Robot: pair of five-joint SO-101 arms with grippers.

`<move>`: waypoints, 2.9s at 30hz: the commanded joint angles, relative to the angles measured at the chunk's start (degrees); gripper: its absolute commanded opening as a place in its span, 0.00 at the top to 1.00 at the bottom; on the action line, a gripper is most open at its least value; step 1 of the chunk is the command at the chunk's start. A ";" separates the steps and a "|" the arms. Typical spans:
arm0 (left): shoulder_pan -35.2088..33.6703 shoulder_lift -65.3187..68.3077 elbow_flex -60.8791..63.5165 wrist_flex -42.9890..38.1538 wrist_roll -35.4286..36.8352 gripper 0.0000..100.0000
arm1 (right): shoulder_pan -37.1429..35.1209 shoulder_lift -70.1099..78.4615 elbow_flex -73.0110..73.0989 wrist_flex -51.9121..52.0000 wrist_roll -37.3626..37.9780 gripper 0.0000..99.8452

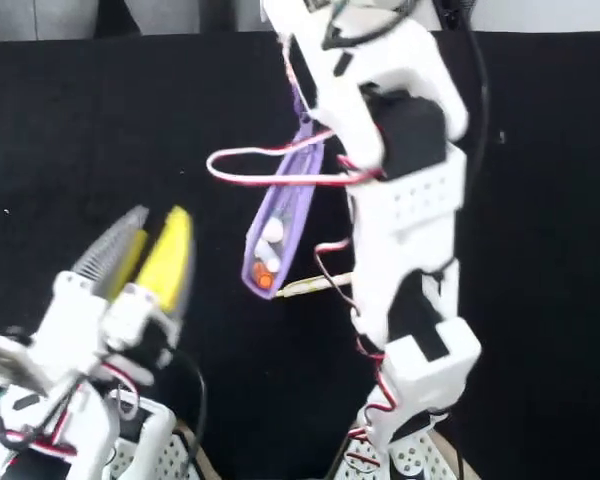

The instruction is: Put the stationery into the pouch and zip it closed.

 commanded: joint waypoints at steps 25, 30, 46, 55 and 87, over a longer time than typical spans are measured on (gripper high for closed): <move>18.42 0.70 34.42 -8.70 -35.34 0.86 | -6.07 7.96 -0.92 -7.38 -0.35 0.99; 18.15 0.70 38.20 -11.87 -35.25 0.86 | -6.07 7.87 -0.75 -6.95 -0.35 0.99; 18.59 24.70 24.48 -19.60 -31.74 0.86 | -6.77 7.78 -1.45 -4.22 -0.62 0.99; 24.13 57.85 10.51 -27.34 -32.53 0.85 | -6.86 7.87 -3.82 -3.69 -0.35 0.99; 17.45 110.86 -24.04 -23.56 -45.27 0.86 | -5.19 8.13 -3.74 -1.93 -0.18 0.99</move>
